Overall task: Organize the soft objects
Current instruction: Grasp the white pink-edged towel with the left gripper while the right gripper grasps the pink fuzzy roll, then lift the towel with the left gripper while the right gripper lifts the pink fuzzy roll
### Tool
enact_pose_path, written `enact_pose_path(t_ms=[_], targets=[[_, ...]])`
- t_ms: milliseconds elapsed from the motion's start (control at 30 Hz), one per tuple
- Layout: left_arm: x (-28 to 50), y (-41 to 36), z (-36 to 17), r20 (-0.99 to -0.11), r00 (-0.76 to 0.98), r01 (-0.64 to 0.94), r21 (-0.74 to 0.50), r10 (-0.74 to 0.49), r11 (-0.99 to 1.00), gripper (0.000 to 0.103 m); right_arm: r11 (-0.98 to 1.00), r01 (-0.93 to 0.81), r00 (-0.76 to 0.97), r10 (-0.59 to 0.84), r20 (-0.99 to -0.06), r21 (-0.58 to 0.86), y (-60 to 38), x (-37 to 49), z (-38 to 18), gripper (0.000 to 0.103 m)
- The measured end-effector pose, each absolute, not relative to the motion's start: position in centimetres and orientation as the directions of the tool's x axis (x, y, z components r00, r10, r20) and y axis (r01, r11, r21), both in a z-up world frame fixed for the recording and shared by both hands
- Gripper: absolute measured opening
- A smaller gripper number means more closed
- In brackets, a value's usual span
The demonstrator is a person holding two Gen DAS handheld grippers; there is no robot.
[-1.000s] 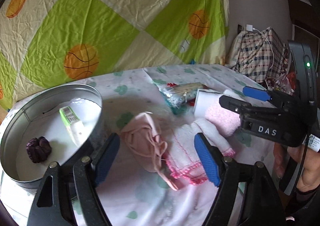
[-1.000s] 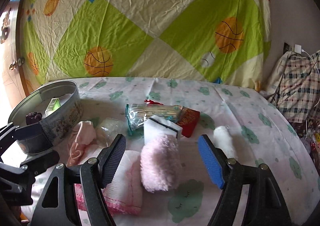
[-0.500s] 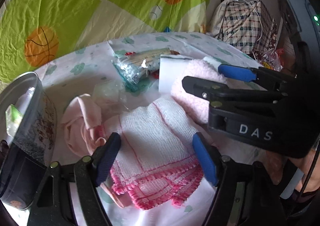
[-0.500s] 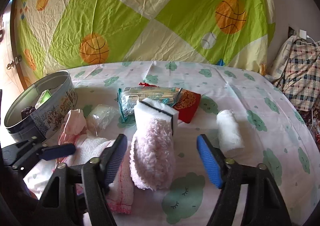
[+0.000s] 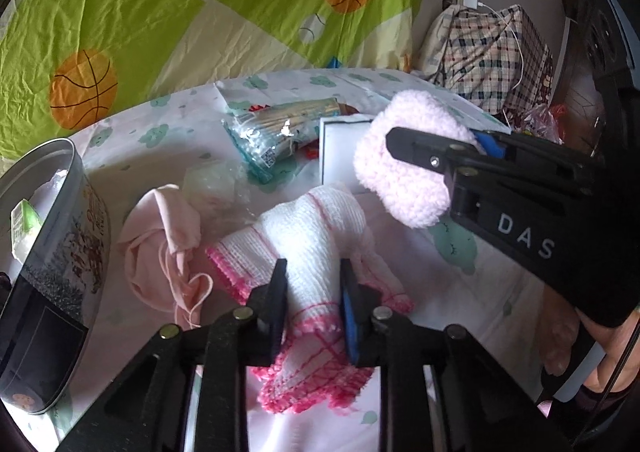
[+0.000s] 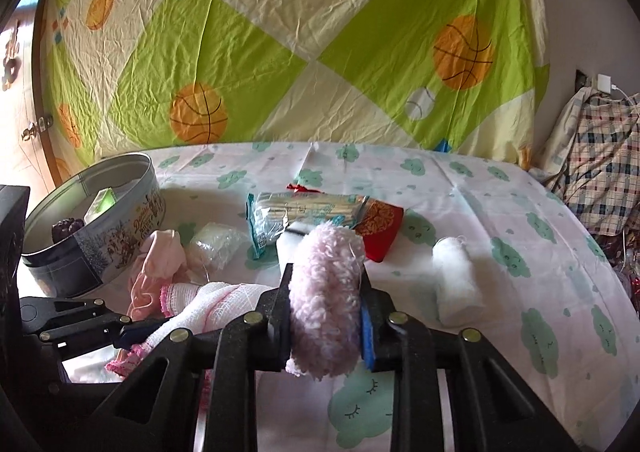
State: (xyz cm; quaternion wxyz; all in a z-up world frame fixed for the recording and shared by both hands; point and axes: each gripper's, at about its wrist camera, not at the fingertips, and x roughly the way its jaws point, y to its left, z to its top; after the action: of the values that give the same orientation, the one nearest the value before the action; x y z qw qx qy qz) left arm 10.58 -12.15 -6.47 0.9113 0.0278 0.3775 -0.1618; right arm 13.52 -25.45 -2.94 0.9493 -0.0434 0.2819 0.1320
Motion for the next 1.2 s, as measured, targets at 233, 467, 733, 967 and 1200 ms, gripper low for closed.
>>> enact_pose_path(t_ms=[233, 467, 733, 967, 1200], targets=[[9.4, -11.5, -5.4, -0.622, 0.735, 0.298, -0.062, -0.27, 0.953, 0.02, 0.97, -0.243, 0.837, 0.208, -0.505, -0.002, -26.0, 13.0, -2.5, 0.028], [8.7, -10.6, -4.7, -0.559, 0.784, 0.274, -0.079, -0.271, 0.958, 0.02, 0.973, -0.23, 0.856, 0.2, -0.476, -0.004, -26.3, 12.5, -2.2, 0.028], [7.7, -9.8, -4.1, -0.491, 0.832, 0.25, -0.087, -0.26, 0.964, 0.02, 0.974, -0.225, 0.87, 0.196, -0.452, -0.011, -26.4, 12.1, -2.0, 0.028], [6.6, -9.8, -3.6, -0.434, 0.867, 0.242, -0.064, -0.246, 0.968, 0.02, 0.975, -0.221, 0.887, 0.196, -0.418, -0.012, -26.6, 11.5, -1.7, 0.028], [5.9, -9.5, -3.2, -0.396, 0.886, 0.237, -0.059, -0.24, 0.97, 0.02, 0.978, -0.211, 0.912, 0.196, -0.36, -0.002, -26.9, 10.6, -1.2, 0.028]])
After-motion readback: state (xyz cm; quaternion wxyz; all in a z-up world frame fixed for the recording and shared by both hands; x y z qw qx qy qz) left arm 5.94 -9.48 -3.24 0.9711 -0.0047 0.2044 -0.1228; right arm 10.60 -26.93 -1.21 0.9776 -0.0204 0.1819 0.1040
